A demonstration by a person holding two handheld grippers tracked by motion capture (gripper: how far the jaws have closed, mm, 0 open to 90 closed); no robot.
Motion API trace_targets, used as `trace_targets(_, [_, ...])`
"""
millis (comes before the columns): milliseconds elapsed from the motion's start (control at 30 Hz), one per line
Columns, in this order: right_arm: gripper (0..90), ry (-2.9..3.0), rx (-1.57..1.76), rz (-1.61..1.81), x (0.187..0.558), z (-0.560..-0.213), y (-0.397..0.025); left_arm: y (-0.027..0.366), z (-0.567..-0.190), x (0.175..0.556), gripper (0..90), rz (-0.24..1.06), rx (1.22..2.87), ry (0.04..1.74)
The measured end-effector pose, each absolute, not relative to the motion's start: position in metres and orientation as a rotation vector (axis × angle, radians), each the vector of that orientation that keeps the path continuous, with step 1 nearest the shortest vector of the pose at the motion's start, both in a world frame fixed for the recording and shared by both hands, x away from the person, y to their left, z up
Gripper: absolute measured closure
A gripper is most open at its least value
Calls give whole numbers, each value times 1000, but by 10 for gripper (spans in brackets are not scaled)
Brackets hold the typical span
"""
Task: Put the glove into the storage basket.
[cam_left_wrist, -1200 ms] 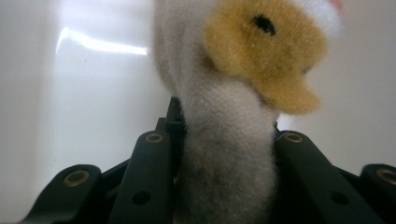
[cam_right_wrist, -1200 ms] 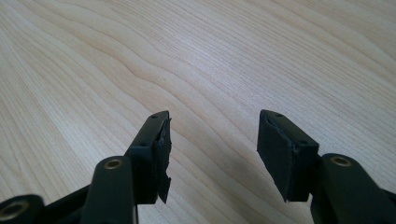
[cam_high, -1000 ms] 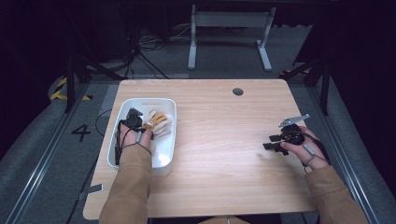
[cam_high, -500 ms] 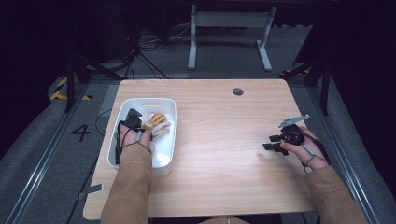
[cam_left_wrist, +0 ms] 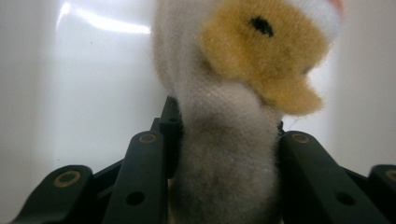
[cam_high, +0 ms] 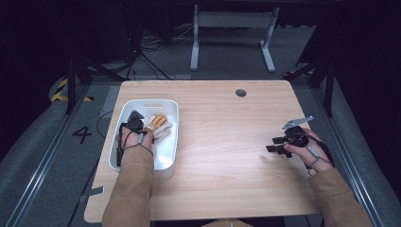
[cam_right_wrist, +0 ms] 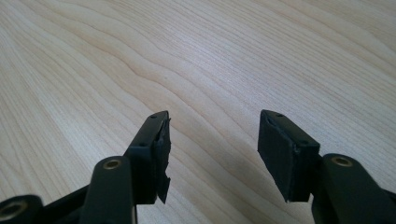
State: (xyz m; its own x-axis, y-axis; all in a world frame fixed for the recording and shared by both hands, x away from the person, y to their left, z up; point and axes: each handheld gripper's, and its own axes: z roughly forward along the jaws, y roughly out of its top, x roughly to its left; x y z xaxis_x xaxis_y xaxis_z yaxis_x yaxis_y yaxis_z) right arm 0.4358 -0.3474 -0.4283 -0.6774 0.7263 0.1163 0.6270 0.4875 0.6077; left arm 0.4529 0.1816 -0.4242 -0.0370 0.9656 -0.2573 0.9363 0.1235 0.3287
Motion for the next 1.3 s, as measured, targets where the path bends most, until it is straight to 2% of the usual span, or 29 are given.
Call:
trace_targets(133, [449, 2566, 1183, 964, 436, -427, -348, 181, -424, 453, 605, 103, 1835, 1999])
trace_targets(300, [446, 2570, 1174, 965, 436, -427, -347, 178, -424, 453, 290, 142, 1849, 1988])
trace_targets(367, [445, 2571, 1174, 964, 436, -427, -346, 174, -422, 453, 208, 154, 1886, 1984])
trace_targets(800, [441, 2569, 1173, 976, 435, -426, -346, 163, -416, 450, 215, 191, 1938, 1979])
trace_targets(1300, [439, 2572, 1165, 981, 439, -426, -344, 168, -390, 445, 219, 265, 1935, 1901])
